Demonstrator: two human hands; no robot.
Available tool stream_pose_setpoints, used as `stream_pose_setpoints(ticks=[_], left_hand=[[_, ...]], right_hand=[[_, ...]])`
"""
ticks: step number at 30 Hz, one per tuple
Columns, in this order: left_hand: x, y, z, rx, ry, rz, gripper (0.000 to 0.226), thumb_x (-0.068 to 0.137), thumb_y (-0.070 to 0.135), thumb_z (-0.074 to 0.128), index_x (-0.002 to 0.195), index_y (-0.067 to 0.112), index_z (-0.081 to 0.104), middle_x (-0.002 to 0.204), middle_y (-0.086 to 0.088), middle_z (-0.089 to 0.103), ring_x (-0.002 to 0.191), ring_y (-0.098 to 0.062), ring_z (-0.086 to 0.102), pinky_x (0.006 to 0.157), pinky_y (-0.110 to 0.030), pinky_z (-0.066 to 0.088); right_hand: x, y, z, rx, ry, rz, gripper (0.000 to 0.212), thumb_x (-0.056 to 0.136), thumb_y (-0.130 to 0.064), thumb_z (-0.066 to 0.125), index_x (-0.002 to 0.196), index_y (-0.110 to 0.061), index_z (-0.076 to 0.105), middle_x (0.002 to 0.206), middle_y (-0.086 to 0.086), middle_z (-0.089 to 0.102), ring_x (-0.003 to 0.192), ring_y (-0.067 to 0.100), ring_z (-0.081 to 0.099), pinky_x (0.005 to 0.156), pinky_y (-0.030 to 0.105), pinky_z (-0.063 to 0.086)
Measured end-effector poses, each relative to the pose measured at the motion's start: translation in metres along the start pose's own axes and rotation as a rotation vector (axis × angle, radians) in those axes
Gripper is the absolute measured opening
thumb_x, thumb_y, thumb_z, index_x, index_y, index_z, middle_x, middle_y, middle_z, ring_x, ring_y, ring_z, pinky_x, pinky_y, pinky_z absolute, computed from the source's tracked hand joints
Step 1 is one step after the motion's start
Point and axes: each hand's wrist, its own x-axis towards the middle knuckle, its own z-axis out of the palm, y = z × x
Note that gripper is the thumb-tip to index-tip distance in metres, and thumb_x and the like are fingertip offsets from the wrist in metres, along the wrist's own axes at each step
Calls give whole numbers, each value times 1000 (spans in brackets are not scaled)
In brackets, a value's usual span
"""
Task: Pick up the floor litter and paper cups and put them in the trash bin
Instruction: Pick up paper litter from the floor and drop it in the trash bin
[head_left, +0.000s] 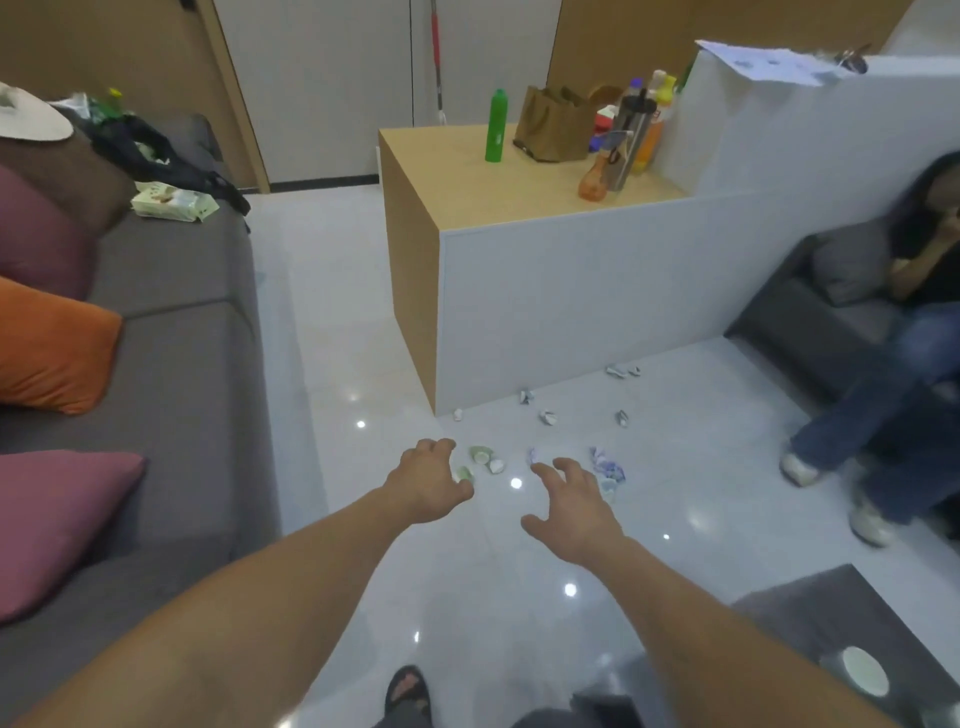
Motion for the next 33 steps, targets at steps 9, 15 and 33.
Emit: stream_pose_setpoints(ticks=[9, 15, 33], left_hand=[[145, 7, -32, -4, -79, -66, 74, 87, 45, 56, 149, 19, 23, 150, -7, 28, 137, -29, 28, 106, -41, 35], [260, 6, -18, -42, -118, -222, 72, 88, 42, 55, 148, 18, 24, 150, -7, 28, 135, -28, 30, 106, -39, 34], [579, -196, 283, -209, -286, -451, 71, 88, 42, 58, 148, 21, 25, 151, -6, 28, 134, -25, 34, 107, -38, 33]], right_hand=[[162, 11, -26, 33, -121, -13, 75, 86, -45, 61, 150, -30, 24, 155, 1, 17, 140, 25, 20, 108, 43, 37], [295, 43, -6, 51, -257, -87, 77, 85, -44, 63, 150, -28, 24, 155, 3, 19, 138, 27, 23, 107, 42, 37], [629, 147, 363, -168, -585, -265, 88, 84, -33, 70, 152, -23, 15, 155, 4, 19, 139, 29, 26, 104, 46, 42]])
